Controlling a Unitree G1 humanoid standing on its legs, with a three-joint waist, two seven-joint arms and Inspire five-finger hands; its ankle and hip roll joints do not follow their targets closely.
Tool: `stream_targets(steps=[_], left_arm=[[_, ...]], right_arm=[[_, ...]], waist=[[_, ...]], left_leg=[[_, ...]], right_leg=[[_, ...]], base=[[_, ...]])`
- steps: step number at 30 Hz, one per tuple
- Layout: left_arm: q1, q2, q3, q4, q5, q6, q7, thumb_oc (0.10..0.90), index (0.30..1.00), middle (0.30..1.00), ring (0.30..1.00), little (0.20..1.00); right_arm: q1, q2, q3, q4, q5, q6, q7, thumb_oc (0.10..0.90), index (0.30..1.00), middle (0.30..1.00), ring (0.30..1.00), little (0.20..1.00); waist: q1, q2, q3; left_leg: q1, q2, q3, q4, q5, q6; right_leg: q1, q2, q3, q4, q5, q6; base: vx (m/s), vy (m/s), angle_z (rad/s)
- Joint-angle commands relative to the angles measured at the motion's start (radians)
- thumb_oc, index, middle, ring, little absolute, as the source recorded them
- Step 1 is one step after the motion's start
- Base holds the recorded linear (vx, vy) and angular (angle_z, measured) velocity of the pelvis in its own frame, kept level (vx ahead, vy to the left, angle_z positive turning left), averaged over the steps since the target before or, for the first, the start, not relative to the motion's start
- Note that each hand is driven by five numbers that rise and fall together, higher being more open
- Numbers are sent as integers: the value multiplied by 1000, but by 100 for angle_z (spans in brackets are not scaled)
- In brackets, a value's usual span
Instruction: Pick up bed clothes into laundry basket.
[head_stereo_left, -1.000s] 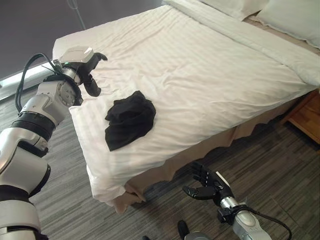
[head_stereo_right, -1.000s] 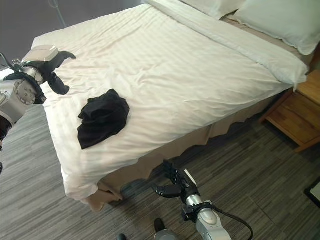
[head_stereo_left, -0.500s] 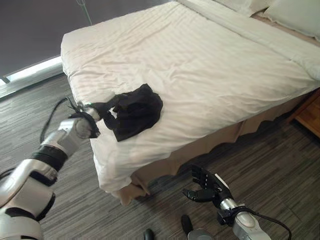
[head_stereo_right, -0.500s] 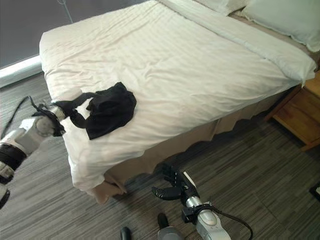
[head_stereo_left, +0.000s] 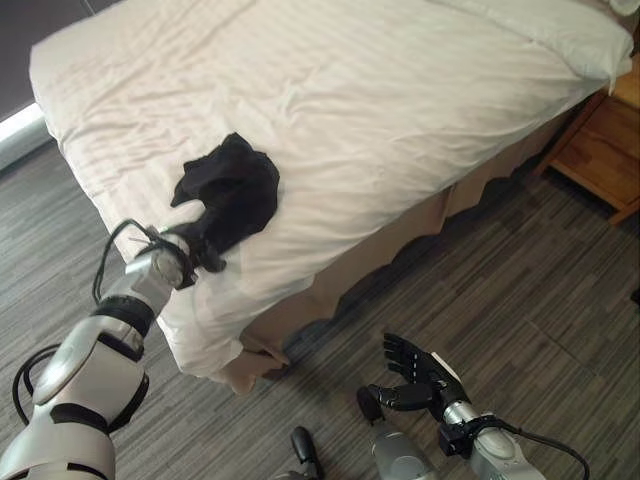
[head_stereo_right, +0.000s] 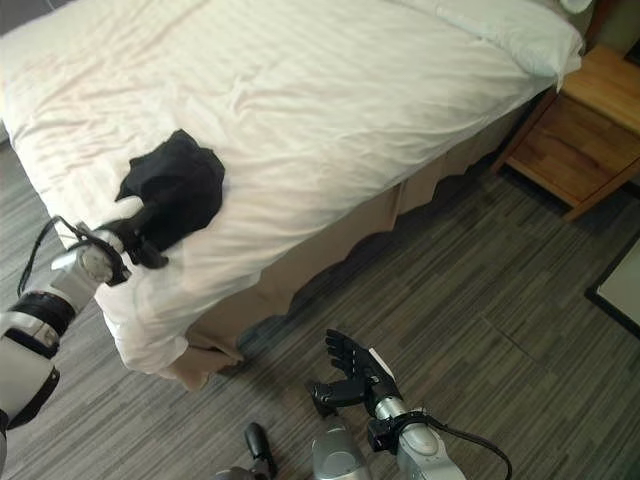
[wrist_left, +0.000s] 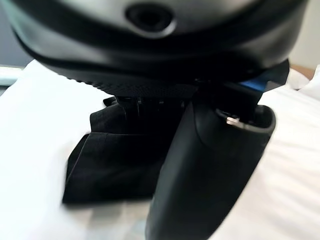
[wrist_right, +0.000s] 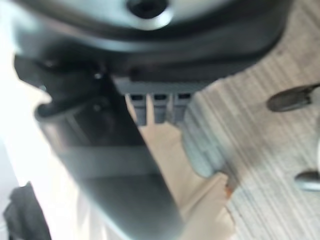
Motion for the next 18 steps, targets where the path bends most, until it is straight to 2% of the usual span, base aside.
stream_targets(steps=[1, 8, 12, 18], left_arm=[[-243, 116, 38, 25, -86, -55, 102, 800, 900, 900, 900, 900], [-381, 178, -75, -35, -195, -79, 1, 800, 900, 900, 900, 900], [-399, 192, -97, -63, -219, -87, -26, 800, 900, 900, 900, 900], [-403, 201, -110, 2, -168, -77, -17, 800, 900, 900, 900, 900]], right_arm=[[-62, -6, -11, -71, 48, -104, 16, 800, 900, 900, 900, 900], [-60, -3, -14, -54, 41, -98, 35, 800, 900, 900, 900, 900], [-53, 3, -11, -45, 36, -92, 46, 800, 900, 900, 900, 900], [-57, -1, 3, -35, 40, -90, 55, 800, 900, 900, 900, 900]], waist=[[9, -26, -58], [19, -7, -67], [24, -4, -66], [21, -4, -42]], left_leg=[[59, -21, -8, 2, -57, -26], [71, -19, -10, 2, -60, -30], [75, -19, -14, 2, -62, -31], [67, -18, -13, 2, -57, -35]], right_leg=[[63, -7, 3, 51, -180, 66], [85, -13, -13, 35, -181, 67], [93, -15, -21, 30, -183, 66], [85, -16, -28, 31, -183, 66]], base=[[38, -15, -2], [42, -15, 1], [19, -15, 10], [-9, -5, 2]])
